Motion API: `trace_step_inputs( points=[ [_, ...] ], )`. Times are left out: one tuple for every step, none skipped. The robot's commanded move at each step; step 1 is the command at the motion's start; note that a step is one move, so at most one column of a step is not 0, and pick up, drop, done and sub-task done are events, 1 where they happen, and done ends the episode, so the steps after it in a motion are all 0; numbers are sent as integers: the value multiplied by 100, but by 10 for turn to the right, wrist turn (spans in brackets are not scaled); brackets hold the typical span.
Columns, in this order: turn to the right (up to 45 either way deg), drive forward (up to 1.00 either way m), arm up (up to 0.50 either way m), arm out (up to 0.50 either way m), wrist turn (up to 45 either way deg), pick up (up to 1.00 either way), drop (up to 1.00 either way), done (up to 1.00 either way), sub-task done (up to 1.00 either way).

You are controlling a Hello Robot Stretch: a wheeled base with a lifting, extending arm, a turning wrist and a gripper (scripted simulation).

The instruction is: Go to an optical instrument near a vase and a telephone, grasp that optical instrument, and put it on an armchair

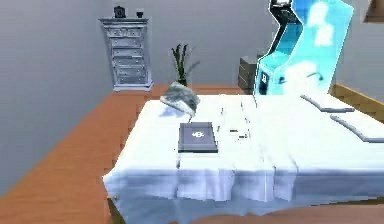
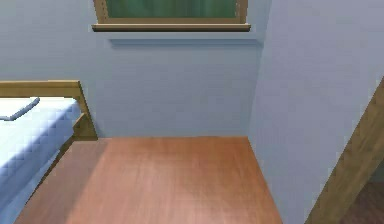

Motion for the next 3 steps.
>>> trace_step_inputs(
  points=[
    [0, 20, 0, 0, 0, 0, 0, 0, 0],
    [-240, 0, 0, 0, 0, 0, 0, 0, 0],
    [0, 30, 0, 0, 0, 0, 0, 0, 0]
  ],
)
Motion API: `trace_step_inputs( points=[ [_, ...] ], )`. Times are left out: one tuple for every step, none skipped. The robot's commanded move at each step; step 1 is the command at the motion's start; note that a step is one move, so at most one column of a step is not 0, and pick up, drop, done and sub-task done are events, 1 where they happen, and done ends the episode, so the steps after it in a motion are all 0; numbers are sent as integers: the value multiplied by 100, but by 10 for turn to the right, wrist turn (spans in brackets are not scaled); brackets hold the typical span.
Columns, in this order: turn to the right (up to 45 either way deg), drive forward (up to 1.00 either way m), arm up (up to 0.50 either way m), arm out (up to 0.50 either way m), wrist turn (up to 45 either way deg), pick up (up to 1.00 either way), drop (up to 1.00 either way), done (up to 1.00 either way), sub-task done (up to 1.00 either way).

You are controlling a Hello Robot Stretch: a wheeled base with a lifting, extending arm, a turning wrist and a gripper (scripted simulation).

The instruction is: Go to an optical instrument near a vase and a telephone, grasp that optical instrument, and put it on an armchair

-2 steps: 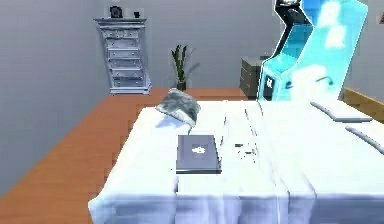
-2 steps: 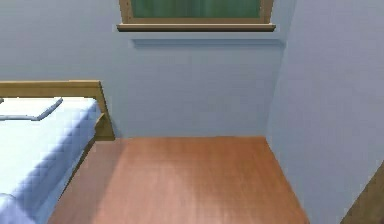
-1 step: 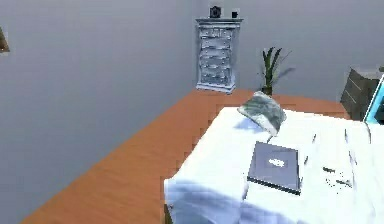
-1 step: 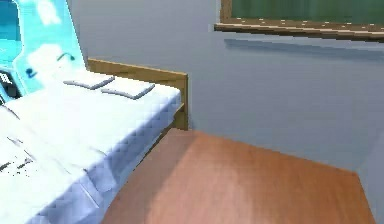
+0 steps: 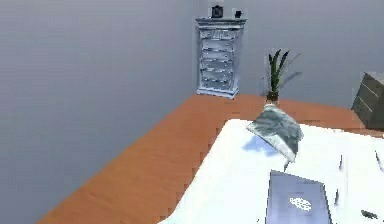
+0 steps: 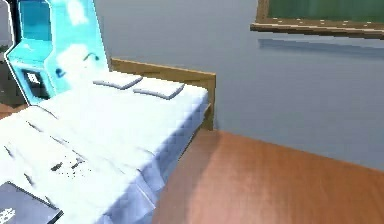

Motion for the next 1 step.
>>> trace_step_inputs(
  points=[
    [-450, 0, 0, 0, 0, 0, 0, 0, 0]
  ],
)
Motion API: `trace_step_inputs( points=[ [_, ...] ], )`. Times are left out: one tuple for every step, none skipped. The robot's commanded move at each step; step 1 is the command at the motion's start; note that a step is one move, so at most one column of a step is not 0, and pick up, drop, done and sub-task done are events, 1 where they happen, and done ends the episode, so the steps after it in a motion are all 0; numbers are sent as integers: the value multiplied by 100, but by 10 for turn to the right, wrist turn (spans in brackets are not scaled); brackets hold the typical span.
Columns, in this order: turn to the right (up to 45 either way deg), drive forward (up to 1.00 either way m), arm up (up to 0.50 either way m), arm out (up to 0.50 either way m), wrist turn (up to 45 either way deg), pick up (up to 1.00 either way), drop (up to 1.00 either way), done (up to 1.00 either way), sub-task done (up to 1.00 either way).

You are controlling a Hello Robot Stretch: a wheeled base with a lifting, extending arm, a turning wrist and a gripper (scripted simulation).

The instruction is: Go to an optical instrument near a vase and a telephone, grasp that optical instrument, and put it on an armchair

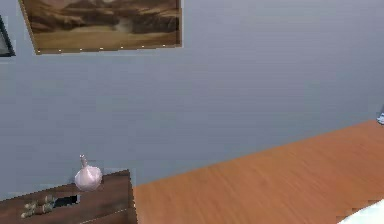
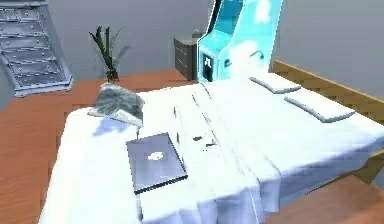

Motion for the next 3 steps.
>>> trace_step_inputs(
  points=[
    [-150, 0, 0, 0, 0, 0, 0, 0, 0],
    [0, 65, 0, 0, 0, 0, 0, 0, 0],
    [-450, 0, 0, 0, 0, 0, 0, 0, 0]
  ],
)
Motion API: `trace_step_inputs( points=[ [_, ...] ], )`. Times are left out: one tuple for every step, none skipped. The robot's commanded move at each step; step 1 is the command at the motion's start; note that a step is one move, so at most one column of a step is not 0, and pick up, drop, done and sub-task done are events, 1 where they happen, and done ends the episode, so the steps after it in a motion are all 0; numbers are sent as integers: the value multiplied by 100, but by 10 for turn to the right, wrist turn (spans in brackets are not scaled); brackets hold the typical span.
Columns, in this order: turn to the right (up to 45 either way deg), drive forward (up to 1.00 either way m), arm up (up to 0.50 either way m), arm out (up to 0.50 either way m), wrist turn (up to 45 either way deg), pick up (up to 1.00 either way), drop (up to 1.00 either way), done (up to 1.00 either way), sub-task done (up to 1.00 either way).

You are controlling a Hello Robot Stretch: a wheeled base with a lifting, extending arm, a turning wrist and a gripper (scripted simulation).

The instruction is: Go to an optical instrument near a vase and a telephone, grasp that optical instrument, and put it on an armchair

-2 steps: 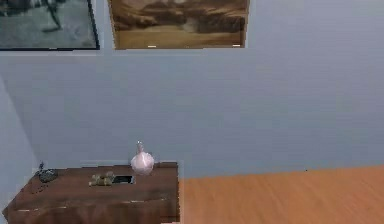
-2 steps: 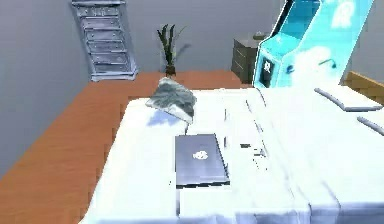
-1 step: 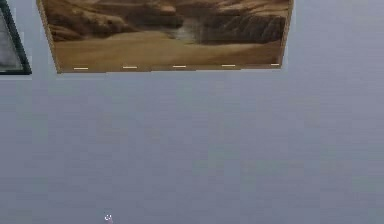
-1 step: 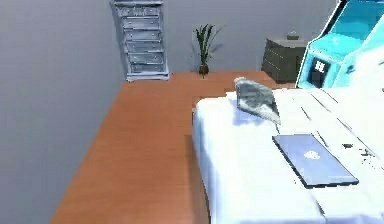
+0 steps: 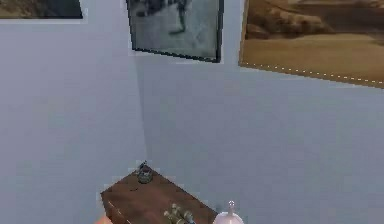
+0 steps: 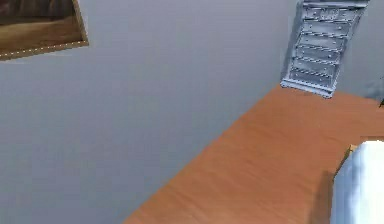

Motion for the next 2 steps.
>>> trace_step_inputs(
  points=[
    [-420, 0, 0, 0, 0, 0, 0, 0, 0],
    [0, 45, 0, 0, 0, 0, 0, 0, 0]
  ],
)
